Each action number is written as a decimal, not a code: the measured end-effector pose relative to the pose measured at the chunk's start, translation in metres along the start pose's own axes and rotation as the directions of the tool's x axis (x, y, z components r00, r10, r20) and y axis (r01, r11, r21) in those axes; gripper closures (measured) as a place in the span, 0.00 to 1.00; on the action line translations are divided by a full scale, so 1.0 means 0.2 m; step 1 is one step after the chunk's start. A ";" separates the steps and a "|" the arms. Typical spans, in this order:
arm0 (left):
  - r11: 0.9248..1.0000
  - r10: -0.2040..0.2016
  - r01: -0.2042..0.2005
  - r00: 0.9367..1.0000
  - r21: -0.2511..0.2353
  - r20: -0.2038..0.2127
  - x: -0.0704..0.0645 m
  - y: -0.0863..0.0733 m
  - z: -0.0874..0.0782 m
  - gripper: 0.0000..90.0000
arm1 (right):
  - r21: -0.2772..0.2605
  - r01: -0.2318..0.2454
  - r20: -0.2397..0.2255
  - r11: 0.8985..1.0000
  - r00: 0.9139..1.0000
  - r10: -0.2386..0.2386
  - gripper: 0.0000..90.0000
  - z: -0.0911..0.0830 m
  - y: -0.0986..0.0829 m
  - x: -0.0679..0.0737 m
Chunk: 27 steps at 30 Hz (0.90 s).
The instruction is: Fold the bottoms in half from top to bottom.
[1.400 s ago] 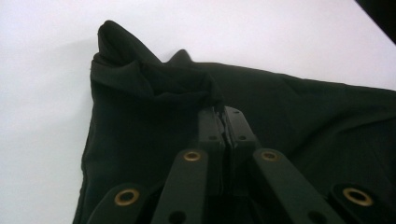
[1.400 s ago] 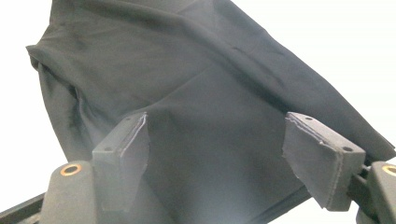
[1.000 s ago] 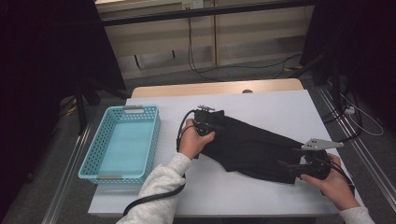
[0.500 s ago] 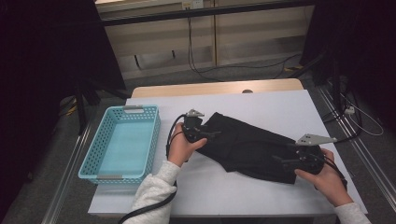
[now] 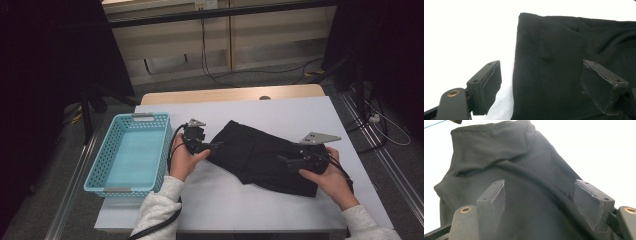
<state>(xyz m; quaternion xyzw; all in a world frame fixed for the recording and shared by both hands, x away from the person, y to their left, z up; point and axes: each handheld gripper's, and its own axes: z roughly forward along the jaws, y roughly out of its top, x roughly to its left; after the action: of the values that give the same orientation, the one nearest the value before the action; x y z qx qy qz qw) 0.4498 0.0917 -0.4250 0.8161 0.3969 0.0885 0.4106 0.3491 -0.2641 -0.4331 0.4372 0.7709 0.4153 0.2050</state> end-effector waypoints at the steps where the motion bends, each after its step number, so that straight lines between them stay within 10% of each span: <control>1: 1.000 -0.004 0.004 1.000 0.006 0.001 0.01 -0.01 0.00 0.18 | 0.006 0.003 0.003 1.000 1.000 -0.003 0.29 0.02 0.01 0.00; 27: 0.999 -0.028 0.031 0.996 0.035 -0.083 0.08 -0.13 -0.09 0.13 | 0.038 0.000 -0.058 0.999 0.998 0.002 0.56 0.47 0.23 0.07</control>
<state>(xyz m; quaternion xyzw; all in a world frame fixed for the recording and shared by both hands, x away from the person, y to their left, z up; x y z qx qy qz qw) 0.4374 0.1227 -0.4362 0.8130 0.4271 0.1091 0.3803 0.4289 -0.1961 -0.4483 0.4293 0.7839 0.4134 0.1740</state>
